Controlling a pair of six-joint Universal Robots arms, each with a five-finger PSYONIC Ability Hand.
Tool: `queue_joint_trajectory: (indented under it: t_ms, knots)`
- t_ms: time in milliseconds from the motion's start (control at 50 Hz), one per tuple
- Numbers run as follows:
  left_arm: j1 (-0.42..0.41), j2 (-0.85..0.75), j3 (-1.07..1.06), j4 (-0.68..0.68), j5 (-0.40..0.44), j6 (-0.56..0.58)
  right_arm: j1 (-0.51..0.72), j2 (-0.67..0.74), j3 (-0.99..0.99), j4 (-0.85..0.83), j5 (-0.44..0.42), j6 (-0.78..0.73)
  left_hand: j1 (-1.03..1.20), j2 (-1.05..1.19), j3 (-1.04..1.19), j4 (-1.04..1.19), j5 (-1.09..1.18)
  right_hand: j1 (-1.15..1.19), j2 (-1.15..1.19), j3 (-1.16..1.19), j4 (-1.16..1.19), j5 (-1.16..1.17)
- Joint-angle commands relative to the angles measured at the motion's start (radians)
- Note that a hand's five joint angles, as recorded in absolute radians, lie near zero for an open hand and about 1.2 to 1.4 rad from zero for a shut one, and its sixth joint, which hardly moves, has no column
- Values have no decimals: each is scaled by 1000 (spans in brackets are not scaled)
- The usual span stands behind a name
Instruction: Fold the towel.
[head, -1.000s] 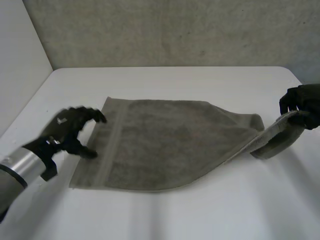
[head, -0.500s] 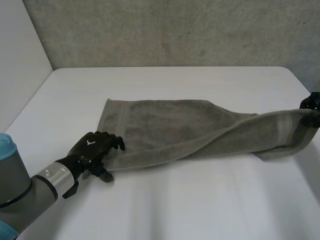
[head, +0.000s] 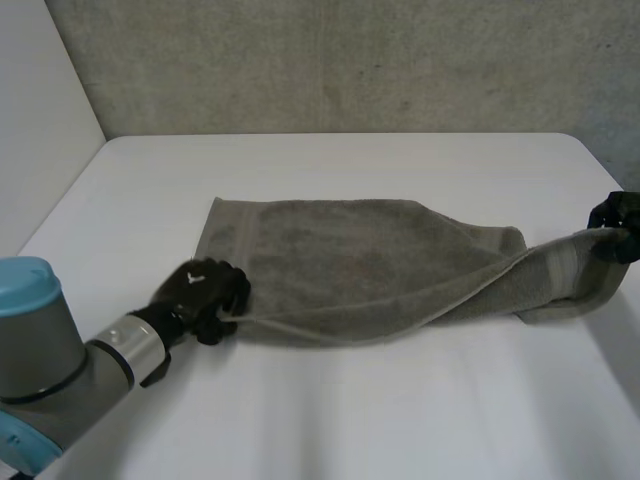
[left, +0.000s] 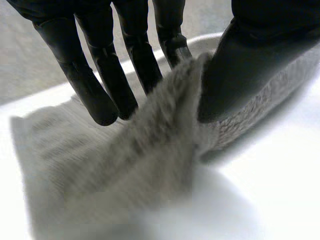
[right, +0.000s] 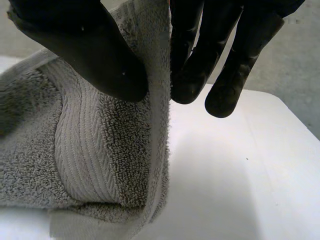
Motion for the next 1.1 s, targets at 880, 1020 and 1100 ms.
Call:
queue_joint_trajectory:
  t_ms: [880, 1020, 1100]
  knots:
    - [-5, 57, 0, -148, 83, -46, 146, -11, -274, 338, -36, -308, -990, -989, -1008, -990, -998, 67, 65, 50, 53, 60]
    - [-38, 53, -9, -126, 70, -46, 119, 29, -269, 176, 16, -66, -969, -969, -987, -969, -978, 67, 65, 50, 53, 60]
    - [-59, 44, -9, -100, 66, -45, 94, 74, -259, 99, 93, 40, -949, -948, -967, -949, -957, 67, 65, 50, 53, 60]
